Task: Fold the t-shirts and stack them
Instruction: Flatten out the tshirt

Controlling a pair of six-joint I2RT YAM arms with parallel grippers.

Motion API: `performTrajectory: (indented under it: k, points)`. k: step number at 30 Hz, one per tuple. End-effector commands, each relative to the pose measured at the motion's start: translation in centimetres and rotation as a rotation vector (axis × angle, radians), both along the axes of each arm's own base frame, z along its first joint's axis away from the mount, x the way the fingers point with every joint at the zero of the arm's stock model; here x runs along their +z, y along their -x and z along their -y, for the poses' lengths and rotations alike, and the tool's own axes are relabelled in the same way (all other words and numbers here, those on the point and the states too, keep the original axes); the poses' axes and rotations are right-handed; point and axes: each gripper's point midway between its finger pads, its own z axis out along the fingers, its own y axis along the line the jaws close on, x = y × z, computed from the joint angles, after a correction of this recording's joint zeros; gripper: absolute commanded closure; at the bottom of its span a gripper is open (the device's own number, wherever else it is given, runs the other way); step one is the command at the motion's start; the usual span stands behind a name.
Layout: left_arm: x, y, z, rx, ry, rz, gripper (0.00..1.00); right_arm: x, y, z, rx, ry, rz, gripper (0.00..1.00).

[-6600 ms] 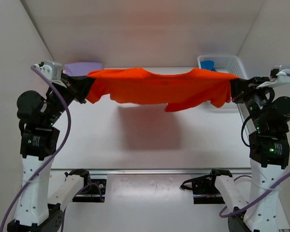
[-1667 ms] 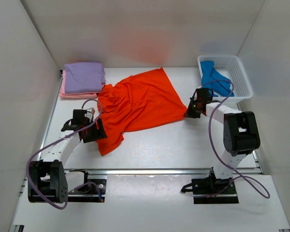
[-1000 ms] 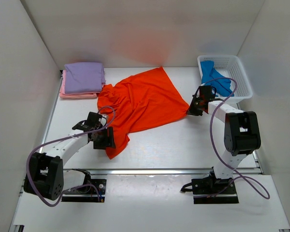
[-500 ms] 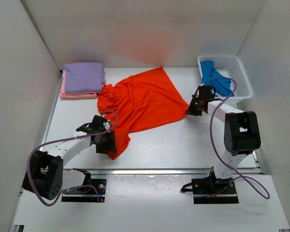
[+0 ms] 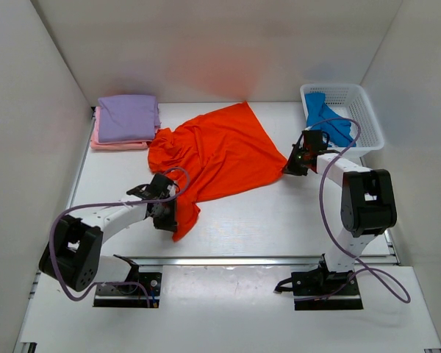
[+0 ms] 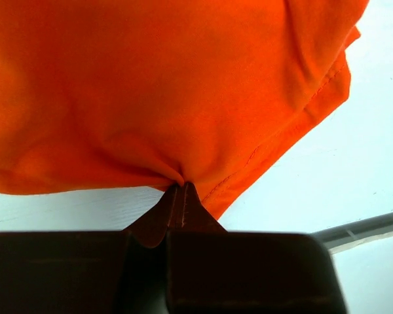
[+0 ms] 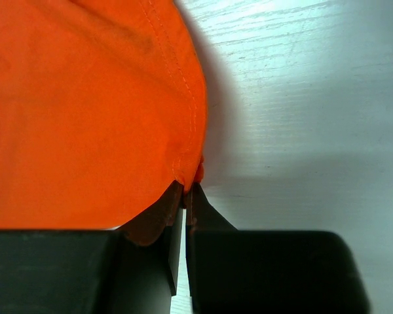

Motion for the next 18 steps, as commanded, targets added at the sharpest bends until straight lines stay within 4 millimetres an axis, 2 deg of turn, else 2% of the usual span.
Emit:
performTrajectory:
  k: [1, 2, 3, 4, 5, 6, 7, 8, 10, 11, 12, 13, 14, 15, 17, 18]
  points:
    - [-1.1, 0.9, -0.7, -0.013, -0.023, -0.037, 1.0, 1.8, -0.8, 0.3, -0.005, -0.008, 0.069, 1.0]
    - [0.0, -0.2, -0.8, -0.011, -0.014, -0.009, 1.0, 1.9, -0.7, 0.2, 0.003, -0.015, 0.068, 1.0]
    - [2.0, -2.0, -0.7, -0.003, 0.005, 0.038, 1.0, 1.8, -0.6, 0.3, 0.003, -0.014, 0.061, 1.0]
    - [4.2, -3.7, -1.1, 0.003, 0.017, 0.076, 1.0, 2.4, -0.7, 0.3, 0.004, -0.021, 0.07, 1.0]
    - [5.6, -4.1, -1.2, 0.007, 0.03, 0.084, 1.0, 3.5, -0.8, 0.4, 0.009, -0.028, 0.092, 0.99]
    - [8.6, -6.6, -2.0, 0.022, 0.055, 0.163, 1.0, 3.9, -0.6, 0.9, 0.007, -0.03, 0.096, 1.0]
    - [10.1, -6.9, -2.3, 0.02, 0.068, 0.169, 1.0, 5.3, -0.7, 1.3, 0.002, -0.035, 0.128, 1.0]
    - [13.8, -9.5, -3.2, 0.033, 0.093, 0.267, 1.0, 6.5, -0.9, 1.3, 0.012, -0.056, 0.162, 1.0]
    - [20.9, -12.8, -4.8, 0.045, 0.103, 0.413, 1.0, 11.0, -0.9, 2.3, 0.008, -0.073, 0.27, 1.0]
    - [22.9, -13.6, -4.8, 0.037, 0.114, 0.452, 1.0, 12.5, -1.0, 2.5, 0.012, -0.082, 0.306, 1.0]
    - [25.9, -14.7, -4.5, 0.027, 0.131, 0.498, 1.0, 15.0, -0.8, 3.0, 0.007, -0.084, 0.368, 1.0]
    - [26.5, -14.9, -3.9, 0.017, 0.145, 0.483, 1.0, 17.2, -0.3, 3.5, 0.004, -0.086, 0.423, 1.0]
    - [30.9, -15.9, -2.4, -0.012, 0.209, 0.566, 1.0, 19.7, 0.3, 3.8, 0.008, -0.089, 0.486, 1.0]
    - [32.0, -16.1, -2.0, -0.02, 0.227, 0.587, 1.0, 20.6, 0.7, 3.6, 0.022, -0.099, 0.506, 1.0]
    - [34.9, -16.6, -1.2, 0.006, 0.31, 0.642, 1.0, 24.5, 2.0, 3.9, 0.031, -0.072, 0.597, 1.0]
    - [36.6, -16.4, -1.5, 0.04, 0.344, 0.684, 1.0, 26.6, 3.1, 3.7, 0.037, -0.064, 0.652, 1.0]
